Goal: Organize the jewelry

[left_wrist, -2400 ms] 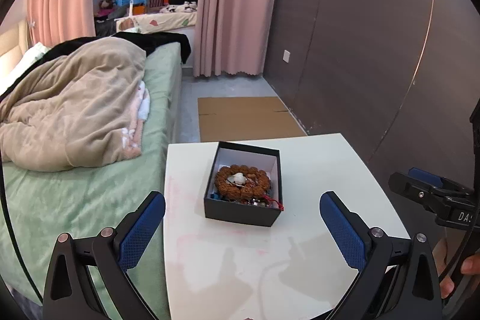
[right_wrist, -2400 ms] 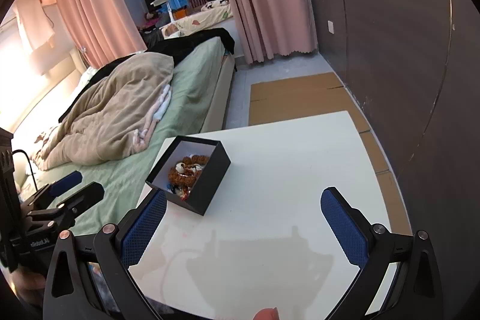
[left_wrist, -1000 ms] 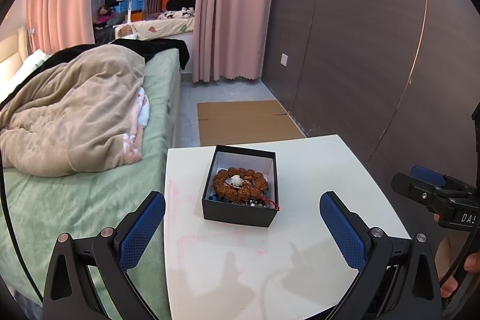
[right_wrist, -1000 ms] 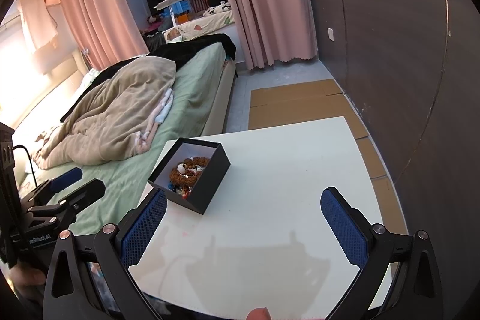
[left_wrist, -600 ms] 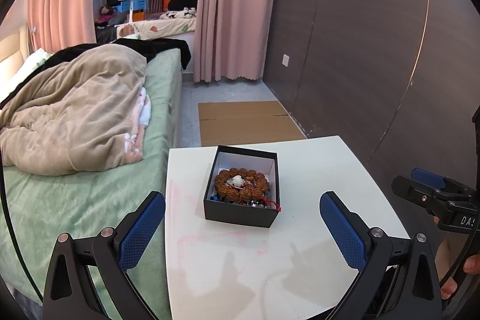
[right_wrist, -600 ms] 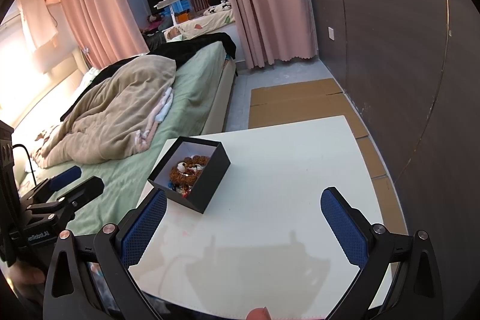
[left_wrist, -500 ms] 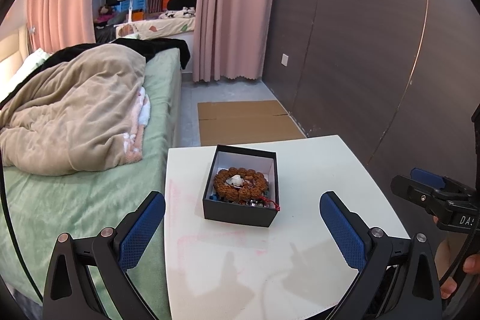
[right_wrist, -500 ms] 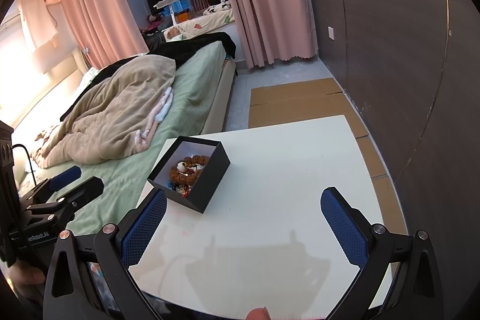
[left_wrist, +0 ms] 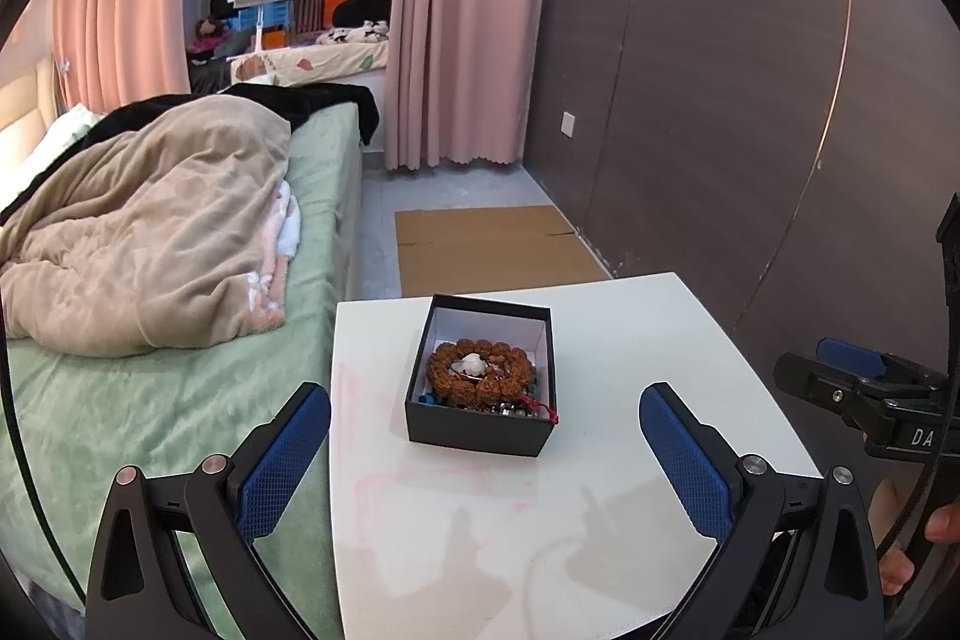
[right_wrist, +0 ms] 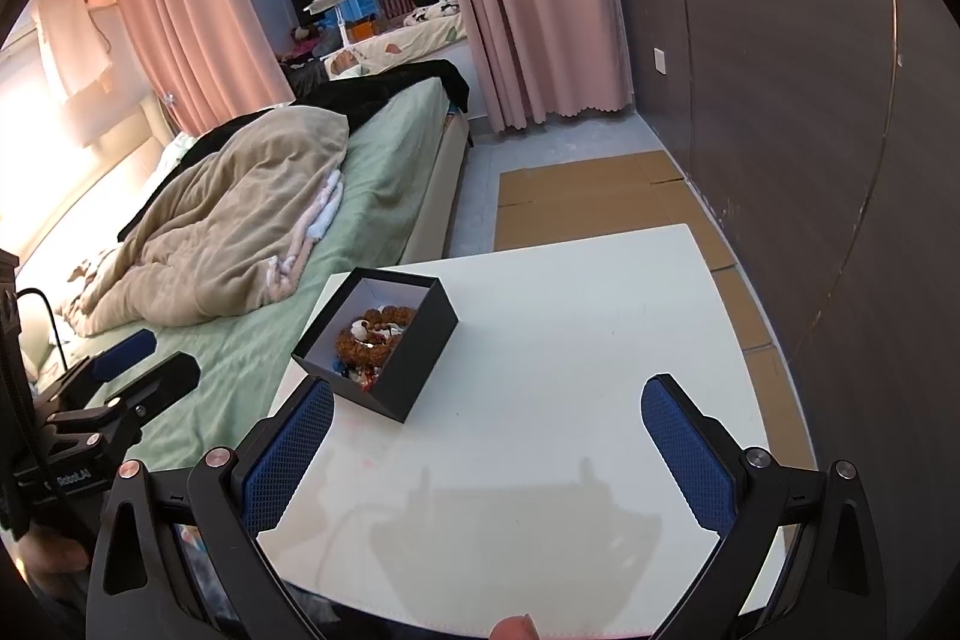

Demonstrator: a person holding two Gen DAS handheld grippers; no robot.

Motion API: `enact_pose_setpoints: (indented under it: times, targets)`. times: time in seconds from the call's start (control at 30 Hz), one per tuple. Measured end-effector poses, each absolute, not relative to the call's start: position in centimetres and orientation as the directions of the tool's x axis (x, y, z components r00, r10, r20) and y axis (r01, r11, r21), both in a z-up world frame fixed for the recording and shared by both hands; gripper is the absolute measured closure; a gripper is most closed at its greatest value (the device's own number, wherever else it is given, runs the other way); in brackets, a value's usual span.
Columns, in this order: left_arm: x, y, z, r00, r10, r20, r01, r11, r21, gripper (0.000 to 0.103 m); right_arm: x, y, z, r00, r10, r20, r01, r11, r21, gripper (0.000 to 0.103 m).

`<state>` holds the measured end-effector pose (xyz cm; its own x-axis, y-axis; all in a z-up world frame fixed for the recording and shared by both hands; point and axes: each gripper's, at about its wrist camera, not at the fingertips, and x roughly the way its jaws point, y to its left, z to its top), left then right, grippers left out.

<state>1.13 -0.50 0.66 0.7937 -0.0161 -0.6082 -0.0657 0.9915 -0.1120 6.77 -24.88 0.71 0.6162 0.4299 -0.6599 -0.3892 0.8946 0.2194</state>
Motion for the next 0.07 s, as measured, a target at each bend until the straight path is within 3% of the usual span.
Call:
enact_pose_setpoints:
  times: [0.07]
  targets:
    - [1.2,-0.44,0.63,0.794,-0.018,-0.607,-0.064,0.991,-0.114,0.0,6.78,-25.01,0.42,0.614,0.428,-0.663,-0.387,0.895,0.22,0.0]
